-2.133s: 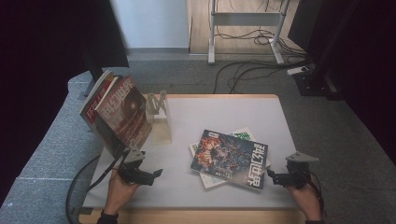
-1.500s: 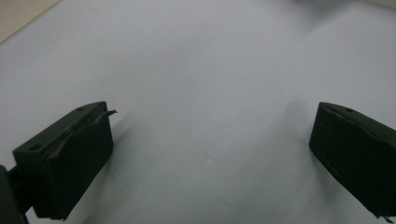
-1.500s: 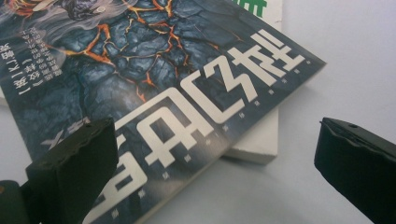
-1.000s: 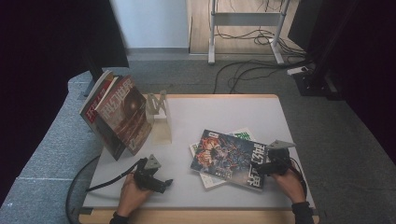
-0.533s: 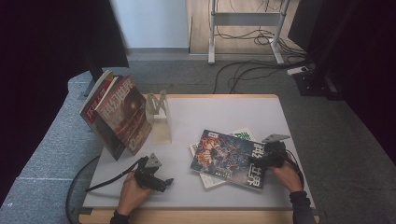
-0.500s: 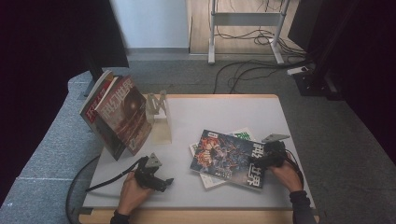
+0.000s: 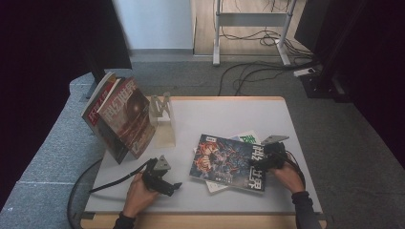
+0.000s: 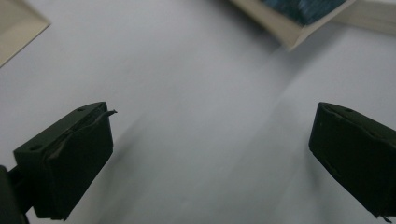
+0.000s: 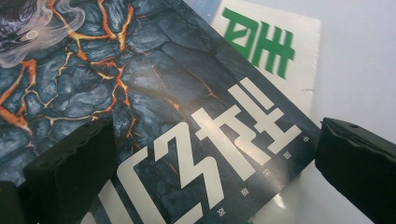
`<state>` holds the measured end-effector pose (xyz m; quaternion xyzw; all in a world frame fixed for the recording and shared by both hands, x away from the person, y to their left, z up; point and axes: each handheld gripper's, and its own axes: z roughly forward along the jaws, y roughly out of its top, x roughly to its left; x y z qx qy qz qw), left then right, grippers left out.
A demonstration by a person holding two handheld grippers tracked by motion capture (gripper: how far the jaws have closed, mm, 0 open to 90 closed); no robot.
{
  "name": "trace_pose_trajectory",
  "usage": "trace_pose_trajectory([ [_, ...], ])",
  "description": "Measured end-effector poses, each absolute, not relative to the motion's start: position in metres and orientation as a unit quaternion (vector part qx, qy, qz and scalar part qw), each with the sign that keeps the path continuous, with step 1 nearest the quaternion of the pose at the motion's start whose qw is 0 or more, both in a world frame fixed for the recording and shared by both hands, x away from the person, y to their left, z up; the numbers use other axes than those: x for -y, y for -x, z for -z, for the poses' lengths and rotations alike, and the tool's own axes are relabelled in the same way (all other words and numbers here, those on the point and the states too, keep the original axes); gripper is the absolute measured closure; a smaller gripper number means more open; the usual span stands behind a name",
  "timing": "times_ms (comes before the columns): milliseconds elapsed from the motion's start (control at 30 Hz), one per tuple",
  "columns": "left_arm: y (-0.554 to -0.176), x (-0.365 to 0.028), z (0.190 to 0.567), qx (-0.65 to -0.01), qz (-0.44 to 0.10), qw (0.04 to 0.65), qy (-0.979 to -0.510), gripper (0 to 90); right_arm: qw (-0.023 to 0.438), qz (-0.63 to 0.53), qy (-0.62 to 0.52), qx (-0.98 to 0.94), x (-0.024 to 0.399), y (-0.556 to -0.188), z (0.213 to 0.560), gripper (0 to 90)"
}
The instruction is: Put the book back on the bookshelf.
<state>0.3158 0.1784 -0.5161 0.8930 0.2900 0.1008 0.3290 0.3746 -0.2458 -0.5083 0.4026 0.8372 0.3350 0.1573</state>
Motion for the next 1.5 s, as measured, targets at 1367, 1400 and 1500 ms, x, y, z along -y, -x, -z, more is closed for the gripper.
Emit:
trace_pose_trajectory([
  [1367,-0.339,-0.159,0.508,-0.274,-0.064,0.365,-0.887,1.5,0.151,-0.360,-0.349,-0.852,0.211,-0.300,0.506,0.0],
  [1400,-0.339,-0.158,0.508,-0.270,-0.065,0.358,-0.892,1.2,0.152,-0.362,-0.346,-0.852,0.211,-0.297,0.506,0.0],
  [1500,-0.339,-0.150,0.505,-0.259,-0.071,0.353,-0.896,1.3,0.149,-0.362,-0.347,-0.852,0.210,-0.289,0.508,0.0],
])
